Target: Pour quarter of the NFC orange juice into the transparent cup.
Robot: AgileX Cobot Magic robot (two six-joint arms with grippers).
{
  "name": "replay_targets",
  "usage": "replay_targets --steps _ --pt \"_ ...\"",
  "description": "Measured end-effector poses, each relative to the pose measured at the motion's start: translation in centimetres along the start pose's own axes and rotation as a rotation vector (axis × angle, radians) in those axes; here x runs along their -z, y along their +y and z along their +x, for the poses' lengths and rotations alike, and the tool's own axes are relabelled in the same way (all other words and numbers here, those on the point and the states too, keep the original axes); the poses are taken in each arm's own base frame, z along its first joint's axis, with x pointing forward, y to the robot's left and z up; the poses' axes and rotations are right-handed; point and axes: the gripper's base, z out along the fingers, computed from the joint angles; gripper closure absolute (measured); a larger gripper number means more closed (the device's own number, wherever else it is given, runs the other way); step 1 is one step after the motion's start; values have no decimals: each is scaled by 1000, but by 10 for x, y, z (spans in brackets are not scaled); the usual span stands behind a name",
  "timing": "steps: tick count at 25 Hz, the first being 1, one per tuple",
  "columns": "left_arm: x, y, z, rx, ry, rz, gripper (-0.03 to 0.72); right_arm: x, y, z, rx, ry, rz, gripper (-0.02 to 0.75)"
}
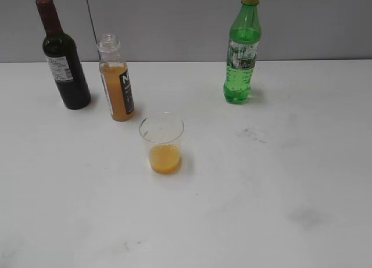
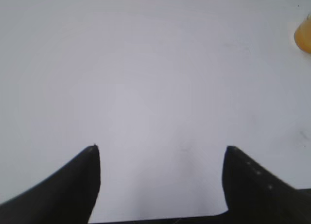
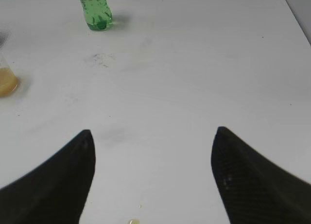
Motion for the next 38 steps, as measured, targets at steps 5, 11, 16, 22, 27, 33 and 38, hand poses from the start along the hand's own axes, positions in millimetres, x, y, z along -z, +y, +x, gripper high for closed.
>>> replay_targets --steps 5,11,16,22,27,33,38 --pt "6 -1 30 -7 -117 -3 96 0 0 0 1 0 0 167" --pt "9 -2 57 -14 -235 -6 97 0 0 0 0 0 0 167" --pt "21 -2 69 -22 -344 -9 101 0 0 0 0 0 0 167" --pt "24 -3 77 -25 -391 -11 106 0 0 0 0 0 0 167" --pt "24 -3 78 -25 -392 -11 114 0 0 0 1 0 0 167" --pt "24 -3 78 -25 -392 -11 118 0 0 0 1 0 0 167" --pt "24 -3 78 -26 -392 -11 124 0 0 0 1 0 0 167"
